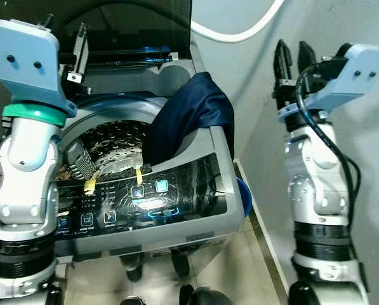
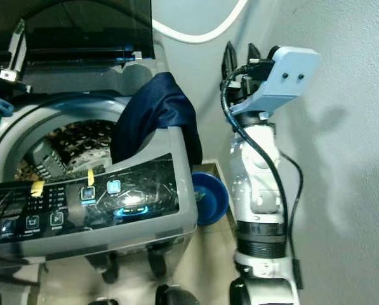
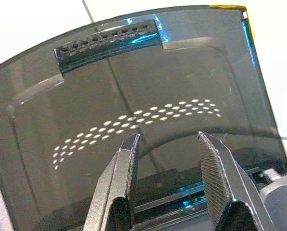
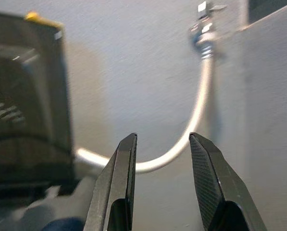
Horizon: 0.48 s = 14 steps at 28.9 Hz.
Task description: Clothes washing
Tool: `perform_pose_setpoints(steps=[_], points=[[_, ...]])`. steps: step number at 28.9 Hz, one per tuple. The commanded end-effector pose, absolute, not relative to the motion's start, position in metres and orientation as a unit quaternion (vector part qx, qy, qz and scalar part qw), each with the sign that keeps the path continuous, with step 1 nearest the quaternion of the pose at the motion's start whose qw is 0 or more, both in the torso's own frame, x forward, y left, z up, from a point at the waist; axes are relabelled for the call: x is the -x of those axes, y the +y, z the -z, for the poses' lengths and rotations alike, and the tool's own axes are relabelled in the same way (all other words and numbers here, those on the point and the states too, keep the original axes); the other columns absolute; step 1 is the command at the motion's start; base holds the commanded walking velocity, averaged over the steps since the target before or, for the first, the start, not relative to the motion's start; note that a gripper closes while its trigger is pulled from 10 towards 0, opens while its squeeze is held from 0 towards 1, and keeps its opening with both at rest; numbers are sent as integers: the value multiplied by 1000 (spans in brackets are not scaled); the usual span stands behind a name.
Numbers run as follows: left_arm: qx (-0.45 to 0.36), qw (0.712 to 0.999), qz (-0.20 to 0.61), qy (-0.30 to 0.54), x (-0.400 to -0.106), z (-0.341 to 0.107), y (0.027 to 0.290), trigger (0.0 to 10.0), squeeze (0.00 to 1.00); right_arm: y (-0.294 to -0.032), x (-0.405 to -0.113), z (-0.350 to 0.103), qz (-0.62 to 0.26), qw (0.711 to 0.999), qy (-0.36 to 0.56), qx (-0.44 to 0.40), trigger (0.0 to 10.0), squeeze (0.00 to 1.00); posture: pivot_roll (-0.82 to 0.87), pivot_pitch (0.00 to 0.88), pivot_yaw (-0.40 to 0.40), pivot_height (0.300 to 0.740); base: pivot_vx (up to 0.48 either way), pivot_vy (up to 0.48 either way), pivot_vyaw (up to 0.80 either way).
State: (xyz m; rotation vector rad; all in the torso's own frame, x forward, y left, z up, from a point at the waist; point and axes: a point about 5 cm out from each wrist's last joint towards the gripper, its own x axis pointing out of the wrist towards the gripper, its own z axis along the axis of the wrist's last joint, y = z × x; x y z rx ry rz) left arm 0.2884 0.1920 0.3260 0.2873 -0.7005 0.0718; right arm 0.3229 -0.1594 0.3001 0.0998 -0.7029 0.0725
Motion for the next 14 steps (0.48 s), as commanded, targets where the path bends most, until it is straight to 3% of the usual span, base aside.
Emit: perform_pose_setpoints(steps=[1,4,8,14], points=[[-132,931,-34,-337,-289,-326,192,10000,0,-162,-322,-304,-31,933,-356,-39,10000,0,61,25,16,740,0,0,0],[-115,935,-39,-332,-293,-328,193,10000,0,-165,-321,-309,-35,930,-364,-29,10000,0,57,15,15,740,0,0,0],[-102,936,-38,-335,-295,-332,193,10000,0,-141,-317,-307,-93,928,-351,-89,10000,0,56,12,14,740,0,0,0],[-100,935,-38,-337,-295,-333,193,10000,0,-126,-312,-307,-130,922,-355,-88,10000,0,58,12,14,740,0,0,0]])
